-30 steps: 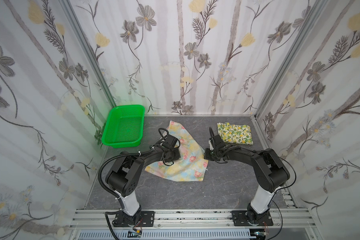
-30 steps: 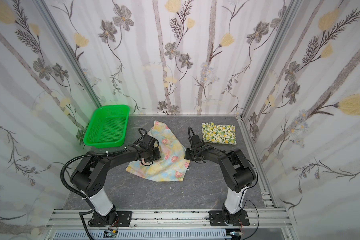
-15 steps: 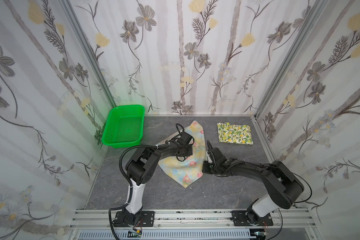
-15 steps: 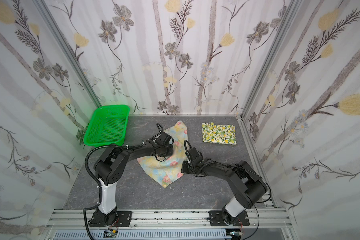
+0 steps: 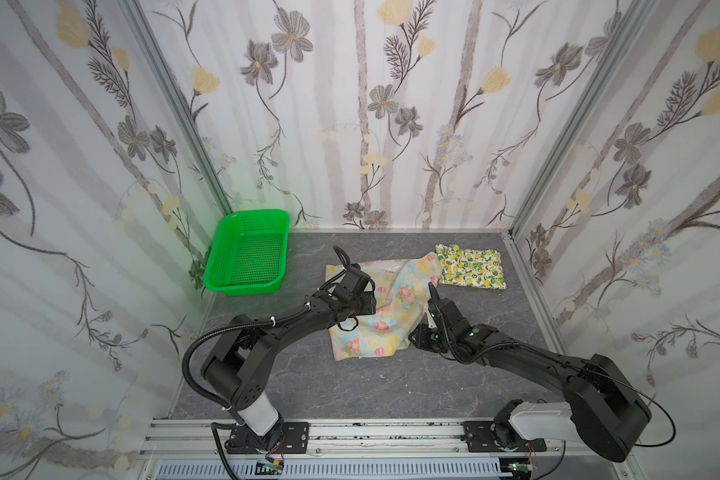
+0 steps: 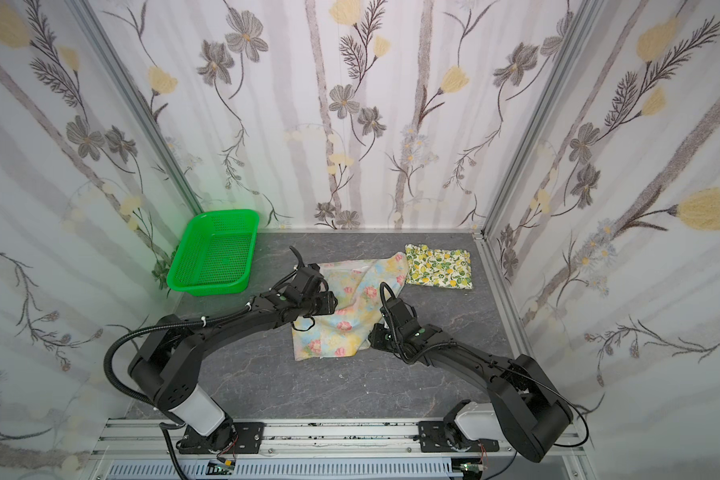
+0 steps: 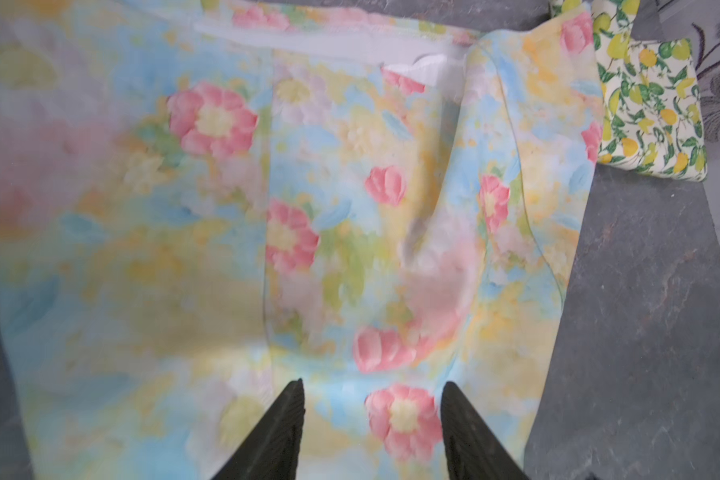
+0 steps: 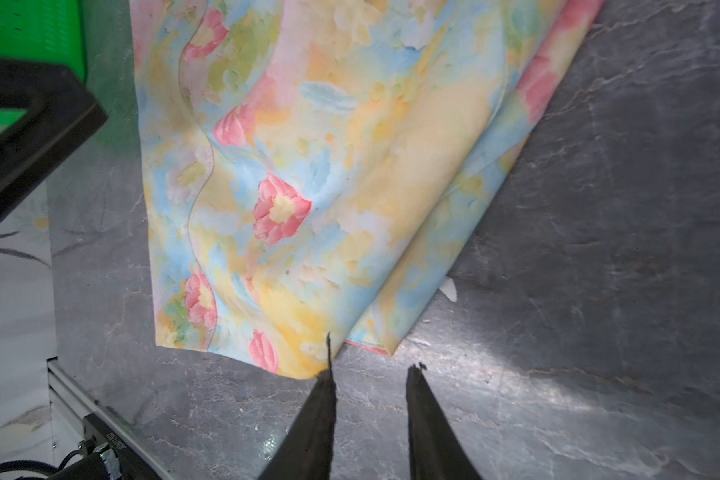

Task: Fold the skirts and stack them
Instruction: 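Pull the floral skirt's near edges toward the robot with both grippers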

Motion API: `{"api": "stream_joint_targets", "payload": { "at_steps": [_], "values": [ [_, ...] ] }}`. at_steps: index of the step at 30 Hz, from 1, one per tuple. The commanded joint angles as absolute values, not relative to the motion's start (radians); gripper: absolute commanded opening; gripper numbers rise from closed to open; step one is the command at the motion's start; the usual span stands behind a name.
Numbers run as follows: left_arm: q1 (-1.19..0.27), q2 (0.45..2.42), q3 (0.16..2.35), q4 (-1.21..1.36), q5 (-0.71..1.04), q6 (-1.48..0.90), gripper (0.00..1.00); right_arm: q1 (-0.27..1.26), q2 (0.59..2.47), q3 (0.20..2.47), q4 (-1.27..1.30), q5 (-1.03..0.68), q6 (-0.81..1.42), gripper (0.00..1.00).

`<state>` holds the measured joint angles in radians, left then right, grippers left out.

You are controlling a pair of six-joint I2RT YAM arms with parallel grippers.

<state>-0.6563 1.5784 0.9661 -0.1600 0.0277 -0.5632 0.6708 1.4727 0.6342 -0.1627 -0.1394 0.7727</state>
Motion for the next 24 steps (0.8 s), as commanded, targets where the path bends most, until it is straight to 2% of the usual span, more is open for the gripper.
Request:
{"api": "stream_joint_targets", "payload": {
  "at_steps": [1,8,15,24],
  "values": [
    [-0.643,1.464,0.840,-0.184,0.051,-0.652,0.63,0.682,1.484,0.646,-0.190,-0.072,0.723,0.35],
    [-0.639,1.317,0.661,-0.258,0.127,-0.694,0.64,0.692,1.567,0.718,-0.234,0.000,0.661,0.36],
    [-0.650,1.207,0.626,-0.422,0.080,-0.662,0.69,0.693,1.631,0.746,-0.204,-0.058,0.667,0.36],
    [-0.667,1.294,0.662,-0.428,0.068,-0.628,0.66,0.694,1.688,0.809,-0.197,-0.092,0.663,0.35]
  ]
}}
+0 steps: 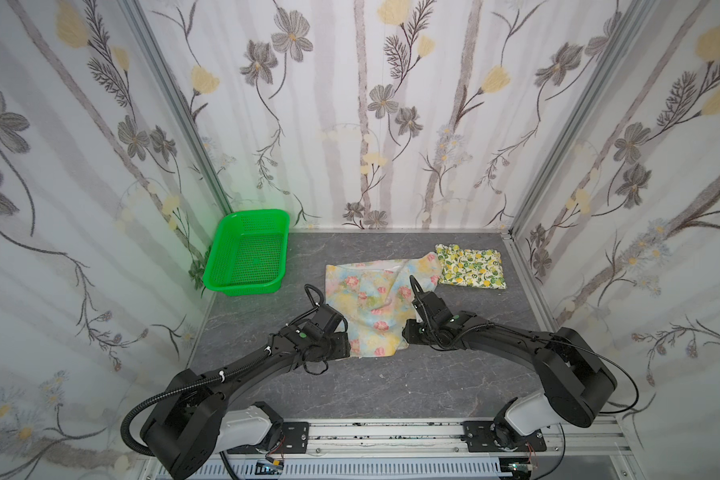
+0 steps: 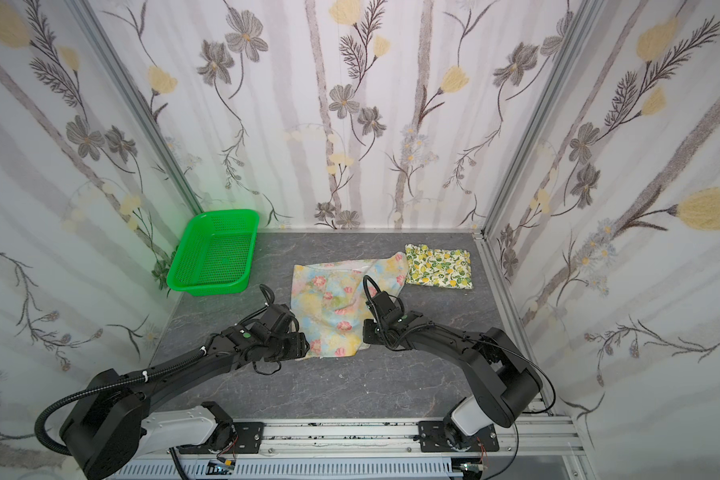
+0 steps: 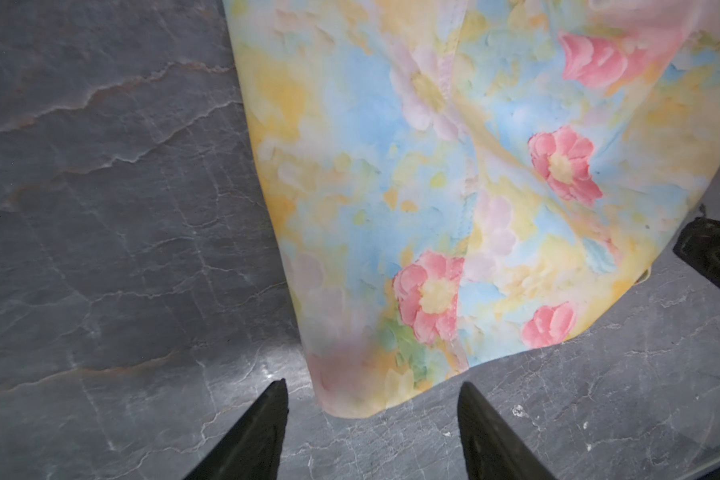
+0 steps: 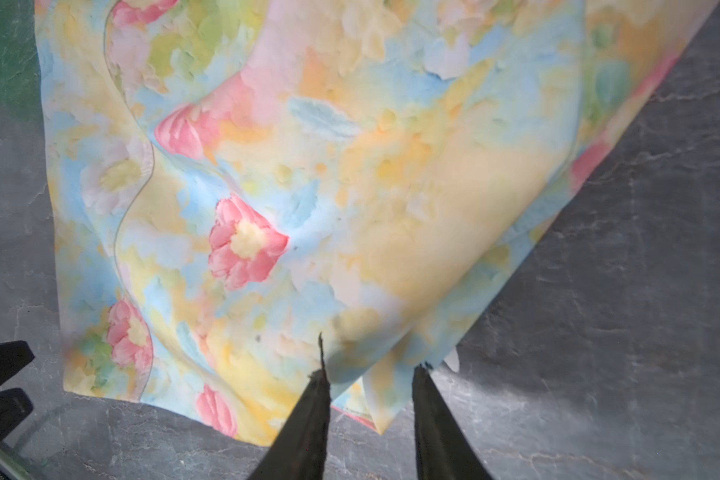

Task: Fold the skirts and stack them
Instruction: 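Pull the floral skirt's near edges toward the robot with both grippers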

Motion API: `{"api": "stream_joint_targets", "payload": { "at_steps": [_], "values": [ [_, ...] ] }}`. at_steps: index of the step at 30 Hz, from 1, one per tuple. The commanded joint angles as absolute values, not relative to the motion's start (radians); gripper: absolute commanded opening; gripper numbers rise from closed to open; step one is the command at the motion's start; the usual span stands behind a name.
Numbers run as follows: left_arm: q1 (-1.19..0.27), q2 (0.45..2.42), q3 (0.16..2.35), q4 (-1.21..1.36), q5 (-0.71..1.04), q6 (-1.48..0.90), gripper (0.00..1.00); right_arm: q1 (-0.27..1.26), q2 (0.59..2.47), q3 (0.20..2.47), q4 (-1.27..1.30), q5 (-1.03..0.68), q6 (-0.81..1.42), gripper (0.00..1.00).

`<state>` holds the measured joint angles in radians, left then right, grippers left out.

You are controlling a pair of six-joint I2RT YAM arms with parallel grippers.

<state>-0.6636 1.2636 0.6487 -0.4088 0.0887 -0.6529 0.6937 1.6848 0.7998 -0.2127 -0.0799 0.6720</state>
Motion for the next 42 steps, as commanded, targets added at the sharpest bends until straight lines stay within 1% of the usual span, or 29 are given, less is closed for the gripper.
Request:
{"api": "stream_joint_targets", "payload": {
  "at_steps": [1,4,8,9,11,17,26,29,36,41,42],
  "values": [
    [-0.671,1.312,0.667,-0.428,0.066,-0.626,0.64,0.693,1.681,0.806,-0.198,-0.091,0.664,0.35],
    [-0.679,1.348,0.671,-0.426,0.046,-0.617,0.57,0.695,1.661,0.790,-0.205,-0.082,0.664,0.36],
    [-0.682,1.389,0.667,-0.426,0.026,-0.612,0.40,0.706,1.651,0.766,-0.218,-0.070,0.661,0.39],
    [-0.682,1.394,0.665,-0.426,0.020,-0.614,0.38,0.714,1.651,0.764,-0.224,-0.061,0.659,0.40],
    [-0.682,1.399,0.663,-0.426,0.005,-0.621,0.35,0.725,1.659,0.761,-0.229,-0.052,0.658,0.43],
    [-0.682,1.394,0.663,-0.426,-0.001,-0.624,0.31,0.748,1.702,0.761,-0.219,-0.027,0.669,0.42],
    [-0.682,1.387,0.651,-0.425,-0.017,-0.628,0.23,0.756,1.743,0.786,-0.232,0.060,0.692,0.38],
    [-0.681,1.394,0.651,-0.423,-0.015,-0.626,0.19,0.769,1.750,0.811,-0.260,0.108,0.692,0.38],
    [-0.682,1.435,0.652,-0.414,-0.018,-0.624,0.00,0.806,1.788,0.867,-0.318,0.201,0.692,0.37],
    [-0.683,1.463,0.658,-0.406,-0.020,-0.617,0.00,0.814,1.822,0.899,-0.331,0.229,0.690,0.35],
    [-0.684,1.465,0.659,-0.405,-0.020,-0.617,0.00,0.850,1.830,0.910,-0.339,0.241,0.688,0.34]
  ]
}}
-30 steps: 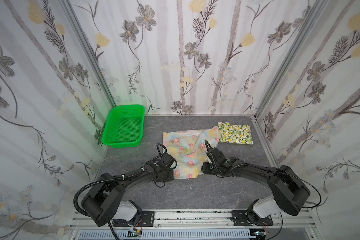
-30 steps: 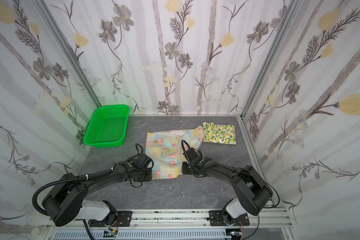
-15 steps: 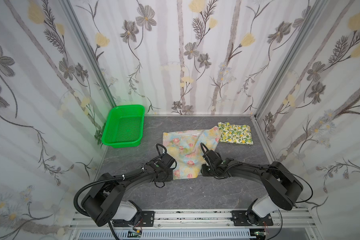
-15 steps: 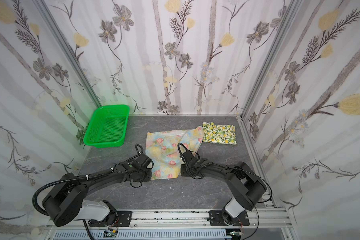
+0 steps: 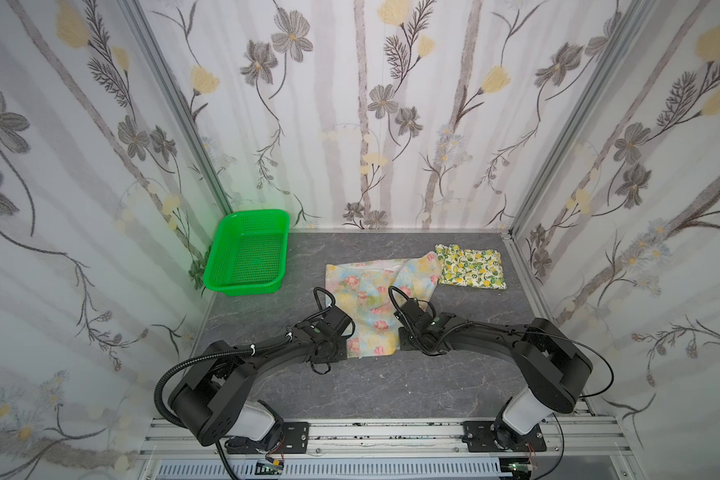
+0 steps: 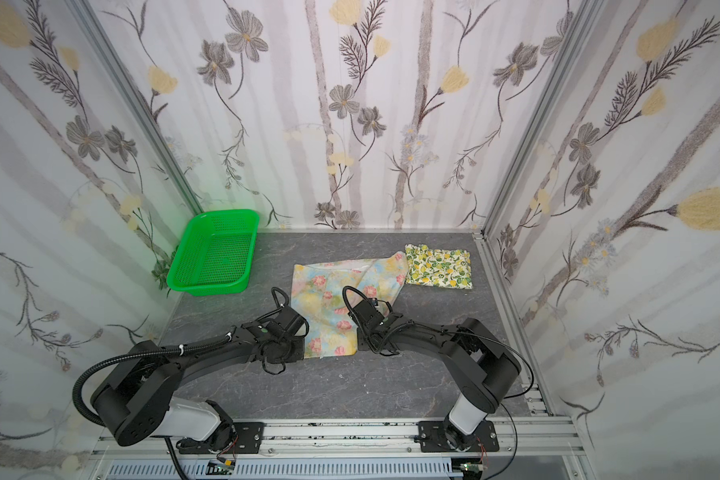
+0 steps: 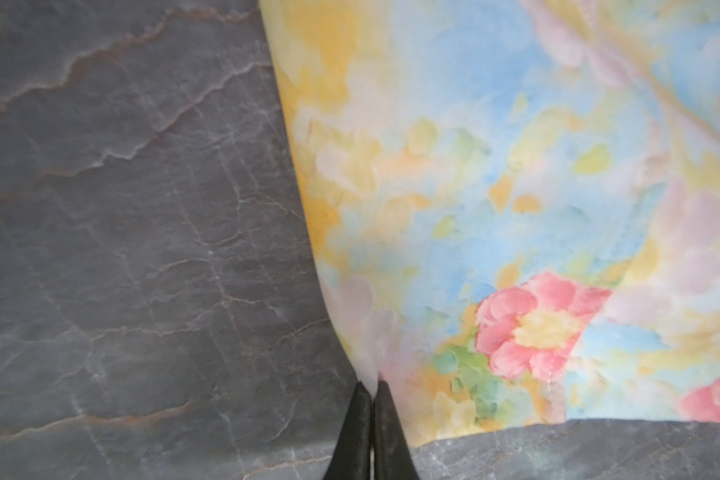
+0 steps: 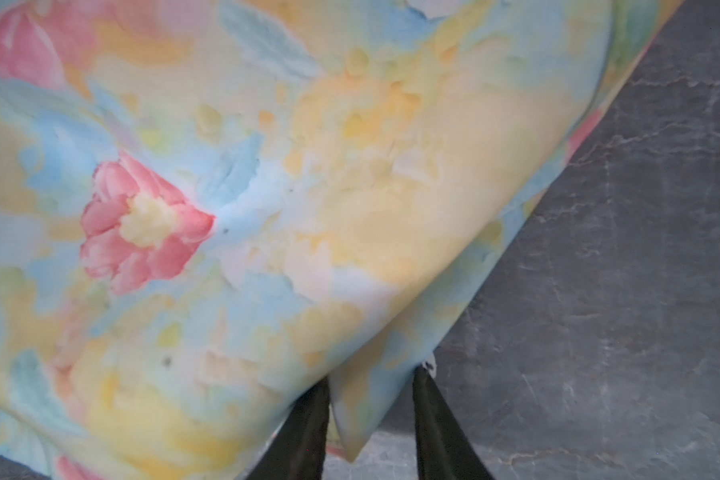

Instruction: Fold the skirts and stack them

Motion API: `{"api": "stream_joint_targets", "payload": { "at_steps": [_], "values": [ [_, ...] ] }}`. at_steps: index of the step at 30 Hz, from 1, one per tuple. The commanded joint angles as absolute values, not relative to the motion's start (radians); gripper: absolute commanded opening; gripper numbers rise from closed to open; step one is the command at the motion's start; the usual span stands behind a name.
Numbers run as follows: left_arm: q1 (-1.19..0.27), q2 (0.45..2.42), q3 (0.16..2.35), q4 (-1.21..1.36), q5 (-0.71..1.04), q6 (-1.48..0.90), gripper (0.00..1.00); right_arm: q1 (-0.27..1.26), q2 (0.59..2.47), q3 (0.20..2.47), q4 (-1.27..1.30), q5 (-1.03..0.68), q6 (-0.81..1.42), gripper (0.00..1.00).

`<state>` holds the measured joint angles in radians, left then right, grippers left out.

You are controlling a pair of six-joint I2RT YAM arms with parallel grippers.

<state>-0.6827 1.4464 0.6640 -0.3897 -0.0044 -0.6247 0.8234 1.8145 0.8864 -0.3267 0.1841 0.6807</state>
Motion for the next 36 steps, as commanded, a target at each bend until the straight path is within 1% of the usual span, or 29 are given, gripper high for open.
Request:
{"api": "stream_joint_targets", "payload": {
  "at_steps": [1,3,4,5,7,8,11,14,17,18,20,24,28,32,35,36],
  "values": [
    [-0.684,1.464,0.659,-0.404,-0.023,-0.618,0.00,0.856,1.838,0.919,-0.345,0.249,0.685,0.33],
    [-0.683,1.462,0.660,-0.403,-0.027,-0.618,0.00,0.868,1.857,0.937,-0.358,0.266,0.682,0.30],
    [-0.683,1.459,0.658,-0.402,-0.031,-0.621,0.00,0.870,1.868,0.945,-0.360,0.268,0.680,0.25],
    [-0.683,1.457,0.657,-0.402,-0.034,-0.623,0.00,0.870,1.873,0.949,-0.362,0.266,0.680,0.20],
    [-0.683,1.447,0.655,-0.402,-0.049,-0.631,0.00,0.870,1.882,0.958,-0.372,0.274,0.677,0.04],
    [-0.683,1.436,0.655,-0.402,-0.059,-0.638,0.00,0.869,1.878,0.959,-0.377,0.279,0.679,0.00],
    [-0.674,1.380,0.666,-0.408,-0.082,-0.654,0.00,0.867,1.823,0.961,-0.396,0.303,0.680,0.00],
    [-0.635,1.281,0.702,-0.418,-0.096,-0.682,0.00,0.849,1.738,0.978,-0.433,0.330,0.681,0.00],
    [-0.574,1.165,0.769,-0.443,-0.137,-0.692,0.00,0.828,1.636,1.013,-0.465,0.337,0.677,0.00],
    [-0.546,1.133,0.805,-0.449,-0.152,-0.687,0.00,0.785,1.603,1.028,-0.468,0.332,0.673,0.00],
    [-0.490,1.097,0.886,-0.454,-0.170,-0.671,0.00,0.747,1.506,1.066,-0.464,0.314,0.663,0.00],
    [-0.419,1.094,1.092,-0.453,-0.199,-0.630,0.00,0.677,1.368,1.173,-0.425,0.293,0.634,0.00],
    [-0.396,1.128,1.239,-0.453,-0.202,-0.589,0.00,0.652,1.283,1.224,-0.388,0.292,0.595,0.00],
    [-0.386,1.136,1.287,-0.453,-0.214,-0.566,0.00,0.618,1.247,1.218,-0.400,0.217,0.593,0.00],
    [-0.375,1.127,1.287,-0.449,-0.224,-0.566,0.00,0.582,1.208,1.136,-0.331,0.153,0.606,0.00],
    [-0.374,1.135,1.325,-0.449,-0.223,-0.555,0.00,0.572,1.207,1.118,-0.313,0.136,0.602,0.00]
  ]
}}
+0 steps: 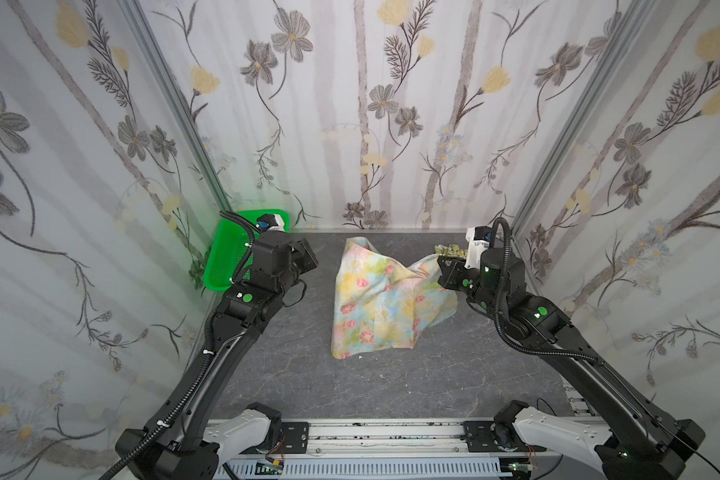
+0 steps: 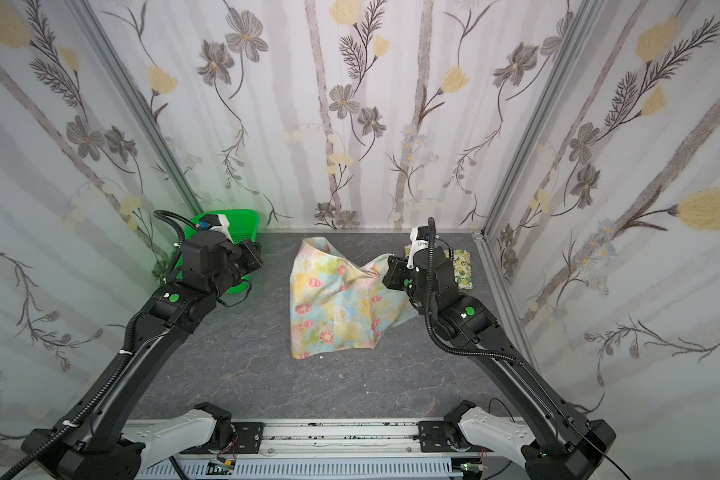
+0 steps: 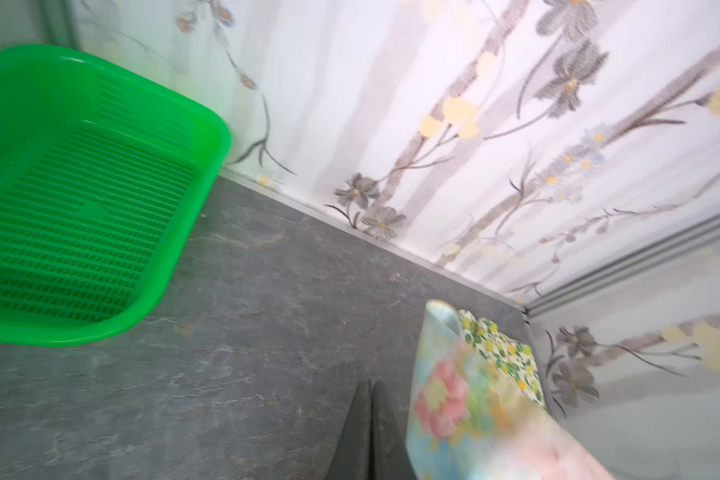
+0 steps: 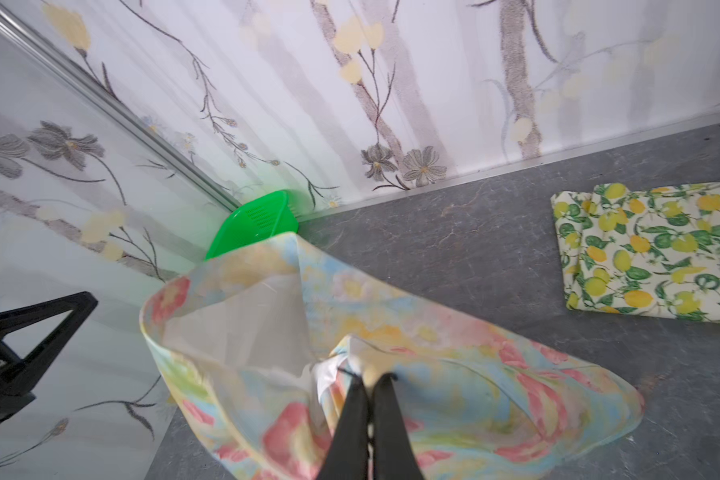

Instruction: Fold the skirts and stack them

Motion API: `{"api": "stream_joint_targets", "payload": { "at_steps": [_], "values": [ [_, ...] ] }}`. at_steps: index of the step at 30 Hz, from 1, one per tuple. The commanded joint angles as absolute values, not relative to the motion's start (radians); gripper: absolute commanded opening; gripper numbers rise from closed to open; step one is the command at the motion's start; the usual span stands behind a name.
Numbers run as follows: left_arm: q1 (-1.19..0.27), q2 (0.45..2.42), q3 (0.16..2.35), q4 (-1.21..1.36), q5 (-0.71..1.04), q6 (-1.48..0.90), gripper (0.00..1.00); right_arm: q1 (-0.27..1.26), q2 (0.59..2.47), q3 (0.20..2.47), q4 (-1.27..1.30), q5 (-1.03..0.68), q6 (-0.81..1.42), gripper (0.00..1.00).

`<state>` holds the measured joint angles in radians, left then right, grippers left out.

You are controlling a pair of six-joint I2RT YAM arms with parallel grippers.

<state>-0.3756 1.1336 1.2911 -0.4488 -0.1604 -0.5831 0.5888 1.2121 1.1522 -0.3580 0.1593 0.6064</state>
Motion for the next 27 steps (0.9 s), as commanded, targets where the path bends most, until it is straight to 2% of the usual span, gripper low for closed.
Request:
{"api": "stream_joint_targets", "payload": {
  "at_steps": [1,5,8,9,10,14,17,21,23,27],
  "values": [
    [-0.370,1.151,1.341,-0.449,-0.220,-0.539,0.00,0.567,1.215,1.107,-0.303,0.143,0.596,0.00],
    [-0.364,1.248,1.409,-0.444,-0.162,-0.504,0.00,0.548,1.286,1.142,-0.293,0.114,0.574,0.00],
    [-0.369,1.305,1.394,-0.419,0.000,-0.509,0.00,0.547,1.326,1.172,-0.289,0.058,0.569,0.00],
    [-0.375,1.320,1.371,-0.410,0.039,-0.509,0.10,0.546,1.328,1.167,-0.288,0.049,0.573,0.00],
    [-0.384,1.340,1.338,-0.403,0.081,-0.511,0.24,0.548,1.328,1.157,-0.286,0.041,0.579,0.00],
    [-0.430,1.422,1.194,-0.374,0.114,-0.556,0.53,0.547,1.307,1.100,-0.230,-0.015,0.581,0.00],
    [-0.439,1.455,1.105,-0.269,0.132,-0.587,0.75,0.547,1.333,1.152,-0.229,-0.041,0.543,0.00],
    [-0.436,1.529,1.125,-0.185,0.180,-0.582,0.89,0.546,1.431,1.322,-0.233,-0.064,0.458,0.00],
    [-0.435,1.578,1.175,-0.166,0.227,-0.565,1.00,0.545,1.498,1.444,-0.258,-0.082,0.430,0.00],
    [-0.422,1.589,1.203,-0.158,0.219,-0.592,1.00,0.545,1.587,1.615,-0.258,-0.112,0.399,0.00]
  ]
}}
